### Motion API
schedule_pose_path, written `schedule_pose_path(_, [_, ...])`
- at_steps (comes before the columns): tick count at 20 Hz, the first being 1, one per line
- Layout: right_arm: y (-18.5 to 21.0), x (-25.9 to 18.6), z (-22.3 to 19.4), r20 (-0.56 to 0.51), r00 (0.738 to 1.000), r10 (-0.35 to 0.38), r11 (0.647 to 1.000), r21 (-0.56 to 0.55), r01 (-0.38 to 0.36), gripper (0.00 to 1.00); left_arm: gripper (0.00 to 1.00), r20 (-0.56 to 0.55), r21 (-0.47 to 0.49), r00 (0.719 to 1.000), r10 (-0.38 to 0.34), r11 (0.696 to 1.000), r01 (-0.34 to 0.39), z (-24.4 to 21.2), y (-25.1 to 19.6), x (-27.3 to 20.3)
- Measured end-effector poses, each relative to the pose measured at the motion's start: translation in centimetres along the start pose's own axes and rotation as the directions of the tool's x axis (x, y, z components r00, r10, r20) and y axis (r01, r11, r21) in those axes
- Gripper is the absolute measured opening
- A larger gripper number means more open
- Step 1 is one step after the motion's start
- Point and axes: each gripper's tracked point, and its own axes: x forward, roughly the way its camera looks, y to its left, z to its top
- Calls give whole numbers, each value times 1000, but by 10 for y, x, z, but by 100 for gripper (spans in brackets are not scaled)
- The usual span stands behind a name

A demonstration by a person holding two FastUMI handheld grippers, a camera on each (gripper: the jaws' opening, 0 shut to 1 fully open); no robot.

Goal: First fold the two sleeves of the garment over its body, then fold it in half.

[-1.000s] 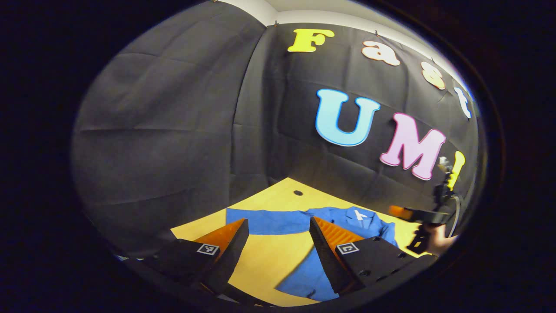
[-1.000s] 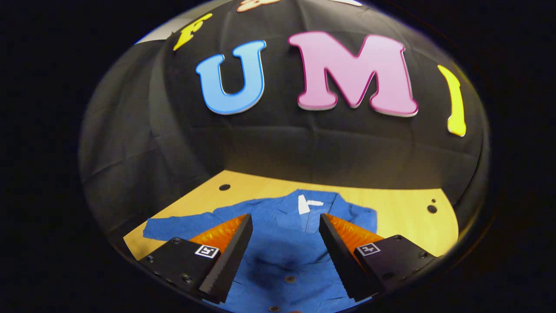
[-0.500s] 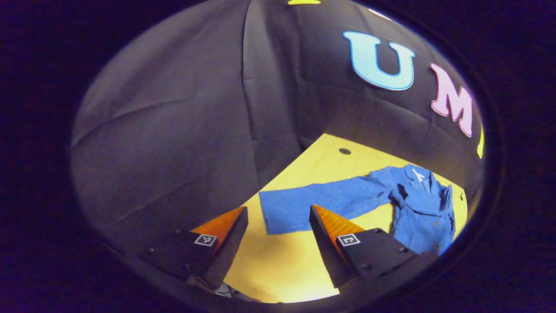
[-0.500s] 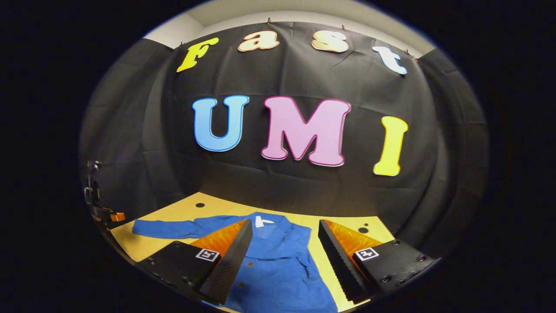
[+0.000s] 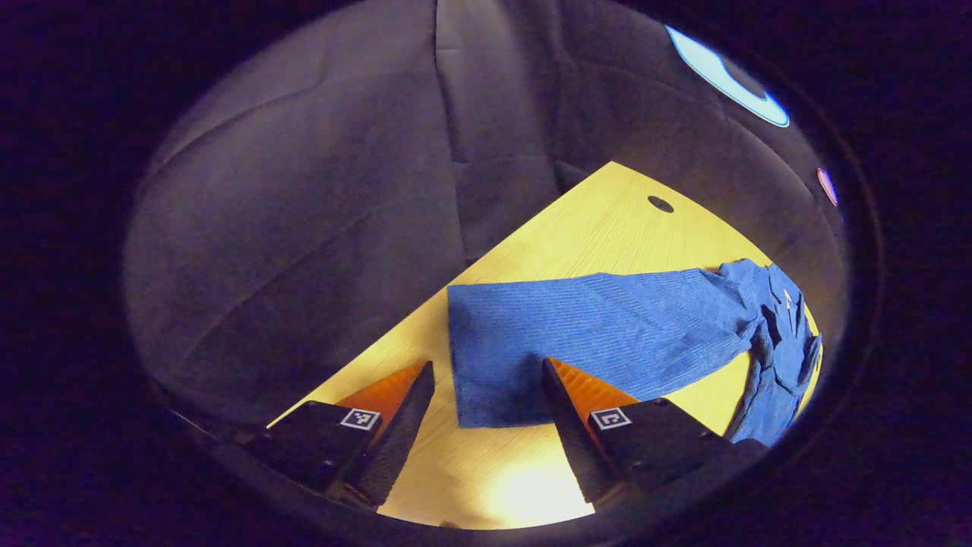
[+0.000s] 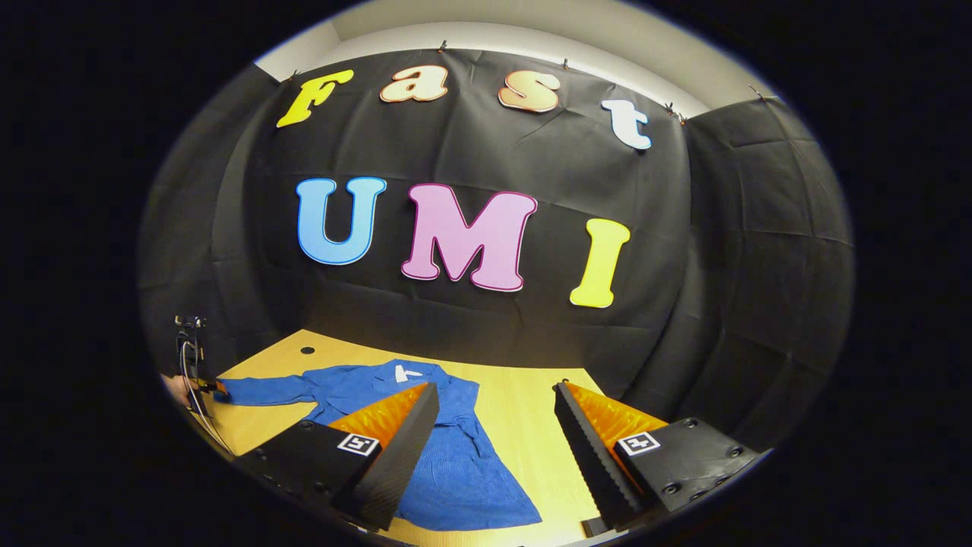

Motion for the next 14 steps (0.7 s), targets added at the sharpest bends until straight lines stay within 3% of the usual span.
schedule_pose_path(3, [7, -9, -8, -14, 1000, 3, 1000, -6, -3, 97, 83, -25, 50, 1000, 5, 999, -4, 6, -8, 6])
schedule_pose_path(5, [16, -12, -21, -50, 998, 22, 1000, 13, -22, 96, 74, -60, 70, 998, -20, 997, 24, 10, -14, 7])
schedule_pose_path(6, [18, -12, -26, -62, 998, 31, 999, 22, -30, 96, 56, -69, 82, 997, -33, 996, 39, 10, -15, 6])
schedule_pose_path(7, [20, -12, -34, -78, 996, 40, 999, 22, -38, 96, 46, -74, 90, 996, -53, 994, 59, 11, -17, 4])
schedule_pose_path(8, [20, -12, -44, -98, 994, 44, 999, 14, -43, 97, 24, -78, 84, 994, -71, 993, 78, 11, -21, 3])
schedule_pose_path(10, [19, -12, -53, -111, 992, 56, 998, 11, -55, 96, 6, -81, 84, 992, -101, 991, 108, 9, -23, 3])
schedule_pose_path(11, [19, -11, -55, -113, 991, 67, 998, 19, -65, 96, 0, -85, 70, 988, -127, 989, 133, 8, -24, 0])
schedule_pose_path(14, [10, 1, -67, -138, 987, 87, 996, 33, -83, 96, 0, -109, -40, 976, -188, 982, 184, 10, -32, -9])
